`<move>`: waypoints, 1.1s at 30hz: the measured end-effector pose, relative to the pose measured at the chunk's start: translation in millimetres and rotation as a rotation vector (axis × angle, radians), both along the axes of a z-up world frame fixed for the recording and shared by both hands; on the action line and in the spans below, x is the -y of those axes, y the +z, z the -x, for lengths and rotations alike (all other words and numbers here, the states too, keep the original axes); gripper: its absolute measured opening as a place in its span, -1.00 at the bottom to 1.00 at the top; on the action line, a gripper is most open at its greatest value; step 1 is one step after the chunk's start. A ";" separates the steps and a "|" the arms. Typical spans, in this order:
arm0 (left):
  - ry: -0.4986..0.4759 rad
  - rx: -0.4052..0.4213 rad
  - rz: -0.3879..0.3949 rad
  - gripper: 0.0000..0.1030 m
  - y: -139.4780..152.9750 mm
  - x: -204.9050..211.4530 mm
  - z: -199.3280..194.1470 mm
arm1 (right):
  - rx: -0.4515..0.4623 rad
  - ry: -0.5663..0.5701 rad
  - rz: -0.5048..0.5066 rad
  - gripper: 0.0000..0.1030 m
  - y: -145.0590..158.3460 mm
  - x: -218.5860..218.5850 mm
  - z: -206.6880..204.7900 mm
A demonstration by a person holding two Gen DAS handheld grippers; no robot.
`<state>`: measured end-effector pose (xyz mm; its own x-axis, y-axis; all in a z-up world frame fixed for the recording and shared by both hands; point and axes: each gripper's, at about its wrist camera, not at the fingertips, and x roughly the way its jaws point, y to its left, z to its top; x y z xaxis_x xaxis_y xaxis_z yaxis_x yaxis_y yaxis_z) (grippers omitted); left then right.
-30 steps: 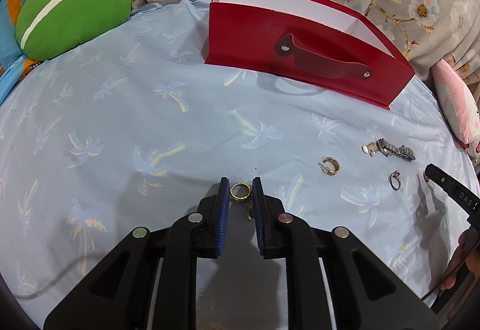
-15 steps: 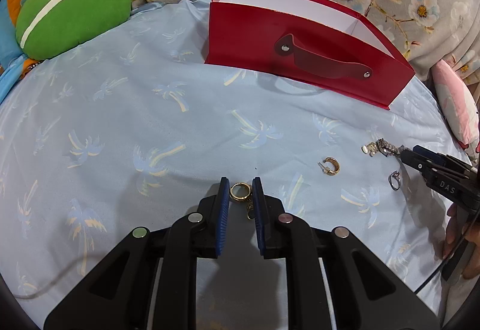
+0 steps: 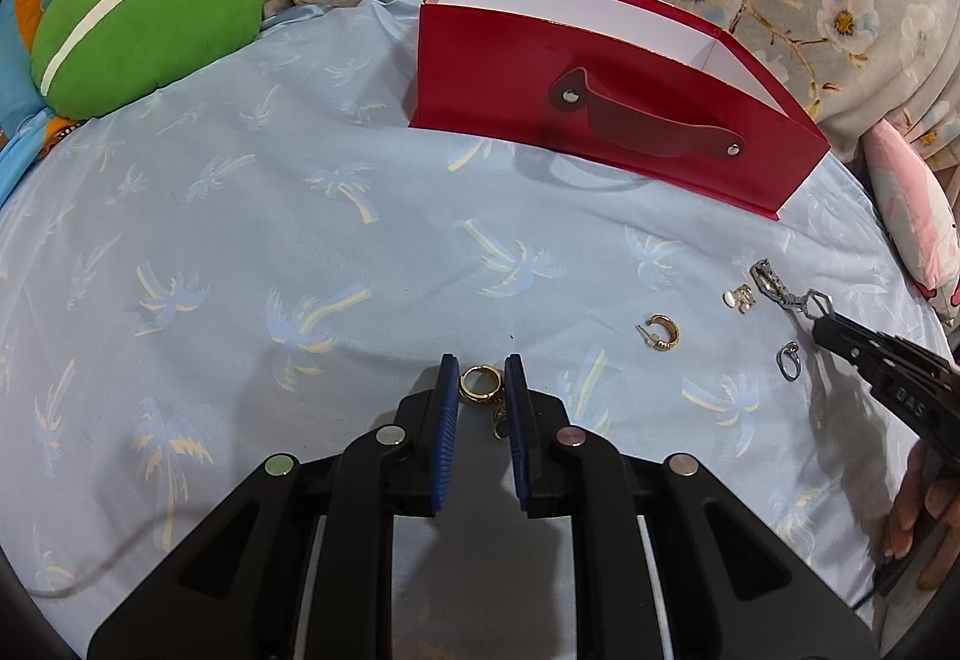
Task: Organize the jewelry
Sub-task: 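Grasp the silver link watch with the right tool while the left tool holds the earring, then carry the hoop earring and silver watch over the red box with both tools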
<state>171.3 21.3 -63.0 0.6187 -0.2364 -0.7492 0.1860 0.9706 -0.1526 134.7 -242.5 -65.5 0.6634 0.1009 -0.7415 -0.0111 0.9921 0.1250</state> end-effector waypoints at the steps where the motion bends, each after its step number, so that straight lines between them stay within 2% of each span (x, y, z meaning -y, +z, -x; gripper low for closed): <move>1: 0.000 0.000 0.001 -0.71 0.1 0.0 0.1 | 0.004 -0.008 -0.012 -0.80 1.7 -0.7 4.4; 10: 0.001 0.002 -0.004 -0.71 0.2 0.2 5.2 | 0.047 -0.131 -0.126 -0.80 22.9 1.4 53.3; 18: -0.043 0.008 0.026 -0.71 15.0 -0.8 31.7 | 0.080 -0.165 -0.150 -0.81 48.7 4.5 96.0; 24: -0.073 0.048 0.041 -0.71 47.8 -5.0 39.2 | 0.133 -0.178 -0.129 -0.80 75.7 8.1 107.7; 33: -0.136 0.187 -0.031 -0.71 121.4 2.8 19.3 | 0.244 -0.134 -0.043 -0.81 133.2 6.1 82.3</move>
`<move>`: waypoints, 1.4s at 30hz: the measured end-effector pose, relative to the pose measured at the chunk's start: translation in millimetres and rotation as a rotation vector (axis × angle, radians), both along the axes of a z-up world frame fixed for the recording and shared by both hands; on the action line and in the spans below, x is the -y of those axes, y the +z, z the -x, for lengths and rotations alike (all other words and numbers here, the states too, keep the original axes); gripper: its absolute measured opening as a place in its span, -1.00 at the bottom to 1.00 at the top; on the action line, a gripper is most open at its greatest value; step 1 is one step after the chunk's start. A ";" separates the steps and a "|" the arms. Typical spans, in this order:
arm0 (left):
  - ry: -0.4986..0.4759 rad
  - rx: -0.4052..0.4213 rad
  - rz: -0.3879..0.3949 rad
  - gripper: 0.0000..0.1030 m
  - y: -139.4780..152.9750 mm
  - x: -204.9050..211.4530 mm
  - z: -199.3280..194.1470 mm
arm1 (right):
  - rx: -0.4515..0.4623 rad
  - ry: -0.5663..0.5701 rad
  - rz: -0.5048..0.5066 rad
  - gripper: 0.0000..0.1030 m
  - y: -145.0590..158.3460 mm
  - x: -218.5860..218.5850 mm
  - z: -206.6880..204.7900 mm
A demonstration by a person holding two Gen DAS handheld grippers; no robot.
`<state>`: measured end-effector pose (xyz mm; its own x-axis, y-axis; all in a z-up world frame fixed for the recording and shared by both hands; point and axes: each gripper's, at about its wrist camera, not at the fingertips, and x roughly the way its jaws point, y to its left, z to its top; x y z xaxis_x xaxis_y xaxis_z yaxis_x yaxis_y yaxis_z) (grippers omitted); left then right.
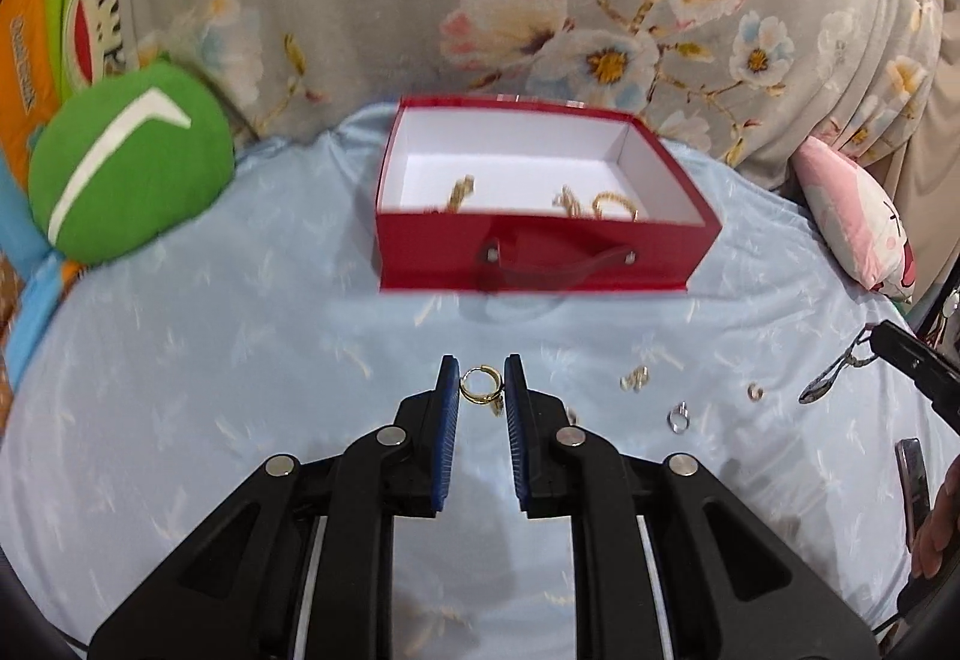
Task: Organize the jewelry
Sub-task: 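Carry the hoop earring and silver watch over the red box with both tools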
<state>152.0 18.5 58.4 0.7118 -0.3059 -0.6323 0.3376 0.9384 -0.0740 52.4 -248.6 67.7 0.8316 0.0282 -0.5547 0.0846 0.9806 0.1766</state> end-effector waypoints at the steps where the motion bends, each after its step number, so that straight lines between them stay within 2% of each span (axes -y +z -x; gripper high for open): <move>1: -0.002 0.014 -0.004 -0.71 7.2 1.9 -4.8 | 0.016 0.004 0.019 -0.81 7.8 -0.9 -6.4; 6: -0.002 0.108 -0.026 -0.71 47.8 16.6 -41.6 | 0.086 0.019 0.084 -0.81 42.5 -1.7 -53.6; 10: -0.011 0.156 -0.002 -0.71 76.8 32.6 -81.3 | 0.111 0.025 0.083 -0.81 61.1 3.3 -101.6; 17: -0.030 0.186 -0.040 -0.71 96.8 66.9 -151.1 | 0.112 0.032 0.078 -0.81 75.7 7.8 -188.2; 22: -0.037 0.165 -0.094 -0.71 85.7 90.0 -198.5 | 0.091 0.022 0.086 -0.80 69.7 6.6 -244.1; 30: 0.008 0.030 -0.125 -0.71 40.9 108.8 -278.8 | -0.015 0.024 0.082 -0.80 38.3 -0.9 -325.9; 37: 0.037 -0.026 -0.184 -0.71 4.5 126.7 -319.9 | -0.147 0.029 0.055 -0.80 -3.9 -4.9 -382.7; 39: 0.043 -0.040 -0.213 -0.71 -6.8 132.4 -328.0 | -0.172 0.028 0.060 -0.80 -13.3 -6.3 -393.4; 42: 0.061 -0.061 -0.216 -0.69 -18.2 134.1 -337.1 | -0.191 0.024 0.071 -0.80 -23.5 -6.6 -402.0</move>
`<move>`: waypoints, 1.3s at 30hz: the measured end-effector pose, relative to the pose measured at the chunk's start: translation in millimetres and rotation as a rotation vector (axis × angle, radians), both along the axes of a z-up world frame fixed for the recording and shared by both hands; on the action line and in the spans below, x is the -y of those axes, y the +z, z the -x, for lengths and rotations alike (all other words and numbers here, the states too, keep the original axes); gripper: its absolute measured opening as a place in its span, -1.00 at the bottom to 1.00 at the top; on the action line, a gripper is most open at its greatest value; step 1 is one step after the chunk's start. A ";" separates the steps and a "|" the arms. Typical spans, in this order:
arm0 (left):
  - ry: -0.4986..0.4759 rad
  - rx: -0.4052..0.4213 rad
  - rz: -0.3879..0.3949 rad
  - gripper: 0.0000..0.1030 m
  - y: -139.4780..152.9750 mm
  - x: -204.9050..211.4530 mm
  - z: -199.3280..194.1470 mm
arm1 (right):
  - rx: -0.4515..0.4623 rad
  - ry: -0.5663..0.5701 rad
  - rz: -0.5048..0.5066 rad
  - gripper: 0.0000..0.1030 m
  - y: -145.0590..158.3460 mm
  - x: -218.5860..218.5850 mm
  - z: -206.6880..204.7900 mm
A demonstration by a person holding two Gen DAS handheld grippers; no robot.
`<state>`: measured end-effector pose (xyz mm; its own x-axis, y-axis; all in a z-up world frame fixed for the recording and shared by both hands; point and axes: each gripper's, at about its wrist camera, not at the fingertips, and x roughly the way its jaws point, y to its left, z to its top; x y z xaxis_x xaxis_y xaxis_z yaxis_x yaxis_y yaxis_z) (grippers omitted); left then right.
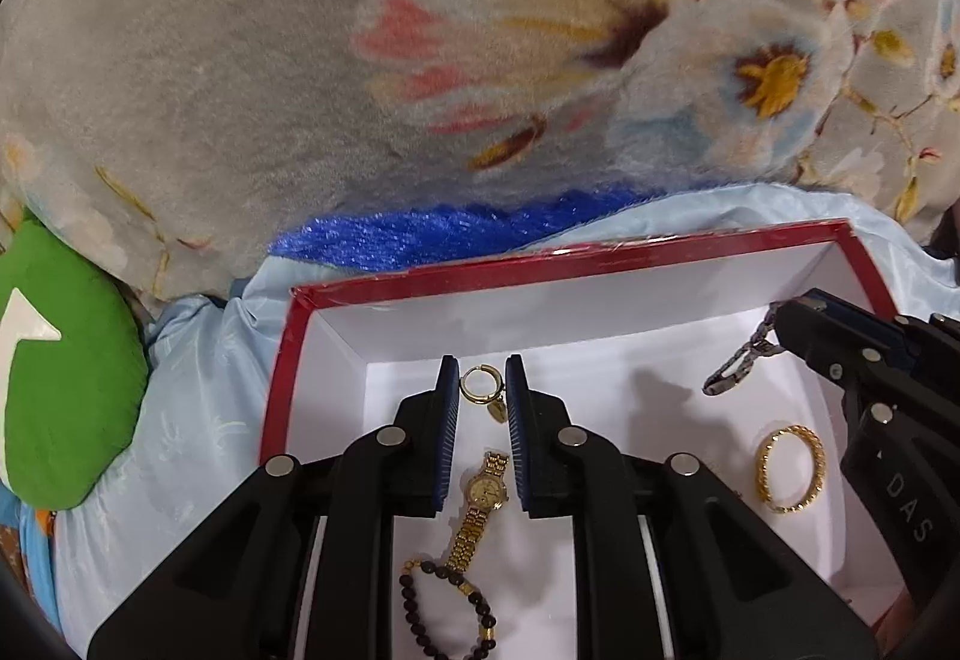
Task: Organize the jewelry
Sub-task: 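Carry the hoop earring and silver watch over the red box with both tools, then open both tools to drop the earring and watch into the red box, then move back to the sheet and grasp a gold hoop earring with the left tool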
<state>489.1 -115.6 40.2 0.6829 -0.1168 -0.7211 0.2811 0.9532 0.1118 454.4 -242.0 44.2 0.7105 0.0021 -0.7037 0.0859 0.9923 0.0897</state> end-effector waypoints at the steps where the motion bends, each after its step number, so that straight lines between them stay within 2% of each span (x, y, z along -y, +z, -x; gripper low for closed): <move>1: 0.008 -0.006 0.007 -0.69 -3.8 -0.8 -3.0 | -0.011 0.005 0.005 -0.80 -3.9 -0.3 -2.5; 2: 0.014 -0.011 0.012 -0.67 -7.1 -1.3 -5.1 | -0.017 0.006 0.010 -0.80 -7.1 0.2 -4.4; 4: 0.029 -0.062 0.009 -0.22 -15.5 -2.7 -12.1 | -0.030 0.006 0.019 -0.79 -13.8 1.0 -6.6; 7: 0.051 -0.092 0.030 0.02 -19.7 -6.5 -16.5 | -0.014 -0.005 -0.004 -0.76 -14.9 6.0 -2.5; 10: 0.070 -0.098 0.053 0.18 -21.0 -12.6 -16.6 | 0.035 -0.019 0.015 -0.54 -8.8 6.5 6.3; 14: 0.107 -0.051 0.117 0.18 -14.3 -29.2 -5.2 | 0.113 -0.002 0.020 -0.53 6.4 7.8 35.7; 17: 0.095 0.007 0.189 0.18 2.4 -48.6 21.2 | 0.195 0.024 0.024 -0.53 22.5 9.2 76.8; 20: 0.079 0.046 0.225 0.18 16.5 -68.9 57.3 | 0.276 0.058 0.016 -0.53 34.7 10.0 134.8; 24: 0.053 0.091 0.199 0.18 26.4 -91.5 120.2 | 0.323 0.100 0.030 -0.50 34.9 5.0 218.7; 27: 0.026 0.087 0.187 0.18 22.5 -104.3 169.8 | 0.312 0.120 0.024 -0.39 21.6 -1.1 281.5; 32: -0.027 -0.021 0.178 0.18 -7.2 -112.0 237.7 | 0.187 0.099 -0.032 -0.34 -24.3 -9.0 358.2; 35: -0.050 -0.080 0.177 0.18 -32.8 -107.5 272.3 | 0.127 0.060 -0.059 -0.34 -50.4 -10.1 387.7; 39: -0.060 -0.152 0.226 0.18 -62.0 -96.0 298.6 | 0.061 -0.001 -0.074 -0.34 -81.0 -11.0 413.8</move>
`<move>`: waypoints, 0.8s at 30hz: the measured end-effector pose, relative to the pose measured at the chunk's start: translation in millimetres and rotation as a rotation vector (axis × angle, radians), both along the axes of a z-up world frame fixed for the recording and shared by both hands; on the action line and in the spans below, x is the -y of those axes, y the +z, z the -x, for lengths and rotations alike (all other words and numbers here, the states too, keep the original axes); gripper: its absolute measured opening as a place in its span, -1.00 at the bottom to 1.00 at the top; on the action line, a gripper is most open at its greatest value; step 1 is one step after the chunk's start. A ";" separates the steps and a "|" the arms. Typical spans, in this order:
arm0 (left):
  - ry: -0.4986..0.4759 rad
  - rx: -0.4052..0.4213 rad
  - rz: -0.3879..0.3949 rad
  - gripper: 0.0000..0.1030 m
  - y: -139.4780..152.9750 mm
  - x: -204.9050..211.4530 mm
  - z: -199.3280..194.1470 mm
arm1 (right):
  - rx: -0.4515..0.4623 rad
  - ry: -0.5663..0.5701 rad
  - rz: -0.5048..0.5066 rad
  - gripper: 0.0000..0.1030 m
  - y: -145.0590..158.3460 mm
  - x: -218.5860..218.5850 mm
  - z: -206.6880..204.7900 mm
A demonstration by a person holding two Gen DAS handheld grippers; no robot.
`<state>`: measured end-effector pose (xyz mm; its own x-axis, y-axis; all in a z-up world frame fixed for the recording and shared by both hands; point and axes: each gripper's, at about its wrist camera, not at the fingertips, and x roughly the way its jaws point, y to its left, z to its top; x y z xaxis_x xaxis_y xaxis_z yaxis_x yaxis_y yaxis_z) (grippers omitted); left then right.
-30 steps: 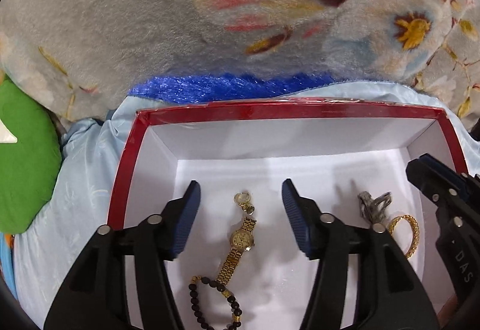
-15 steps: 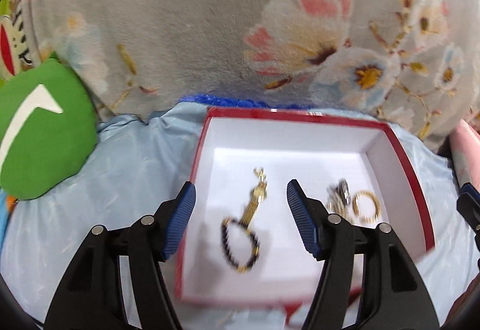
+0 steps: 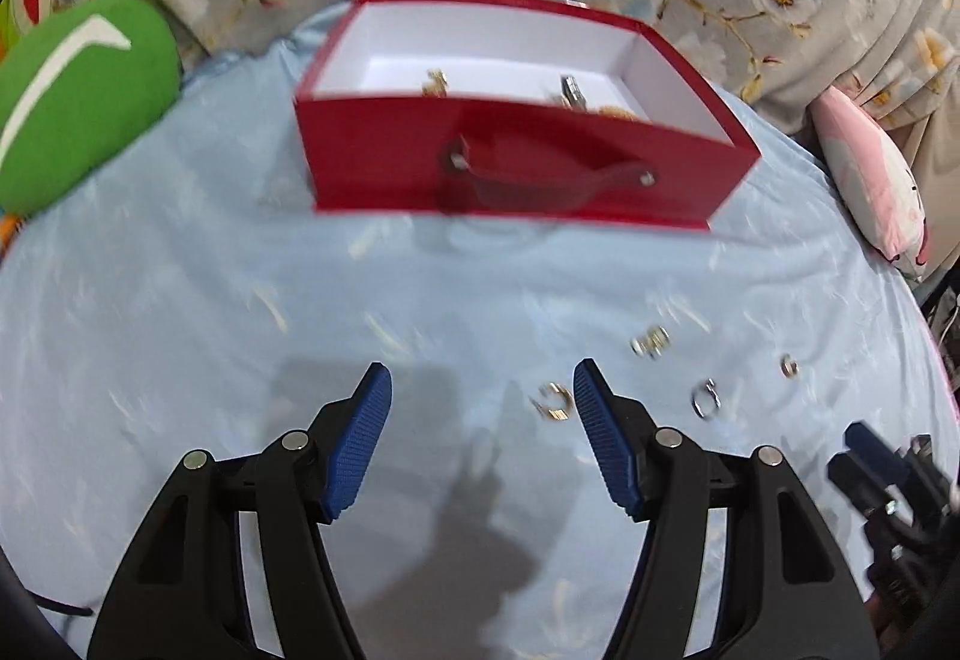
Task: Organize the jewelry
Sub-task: 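Move back to the sheet and grasp a gold hoop earring with the left tool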
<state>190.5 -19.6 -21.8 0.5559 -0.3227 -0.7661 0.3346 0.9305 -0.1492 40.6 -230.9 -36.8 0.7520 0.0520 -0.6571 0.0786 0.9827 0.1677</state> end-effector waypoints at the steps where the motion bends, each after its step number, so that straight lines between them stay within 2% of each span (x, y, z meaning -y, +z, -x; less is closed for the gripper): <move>1: -0.003 0.001 -0.003 0.18 -5.2 4.0 6.5 | -0.013 -0.007 -0.008 -0.34 -4.6 0.4 3.5; 4: -0.018 0.019 -0.042 0.18 -15.1 21.0 14.5 | -0.032 -0.031 -0.058 -0.34 -15.7 4.3 14.0; 8: -0.036 -0.001 -0.067 0.08 -28.5 36.9 9.8 | -0.040 -0.059 -0.065 -0.34 -19.9 6.8 21.4; 11: -0.035 -0.004 -0.084 -0.10 -36.4 43.8 5.7 | -0.044 -0.071 -0.069 -0.34 -20.6 8.0 21.5; 12: -0.032 -0.004 -0.094 -0.22 -39.2 46.3 3.7 | -0.045 -0.074 -0.071 -0.34 -21.0 8.0 21.3; 18: -0.018 0.042 -0.130 -0.61 -41.6 53.5 4.2 | -0.079 -0.102 -0.090 -0.34 -25.2 14.8 15.3; 24: -0.001 0.035 -0.085 -0.61 -39.1 44.3 4.0 | -0.065 -0.151 -0.014 -0.34 -18.0 26.7 -7.2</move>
<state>186.5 -63.9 -60.9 0.5829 -0.2579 -0.7706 0.3389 0.9390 -0.0579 47.8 -257.6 -54.8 0.7079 -0.0488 -0.7046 0.2363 0.9565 0.1711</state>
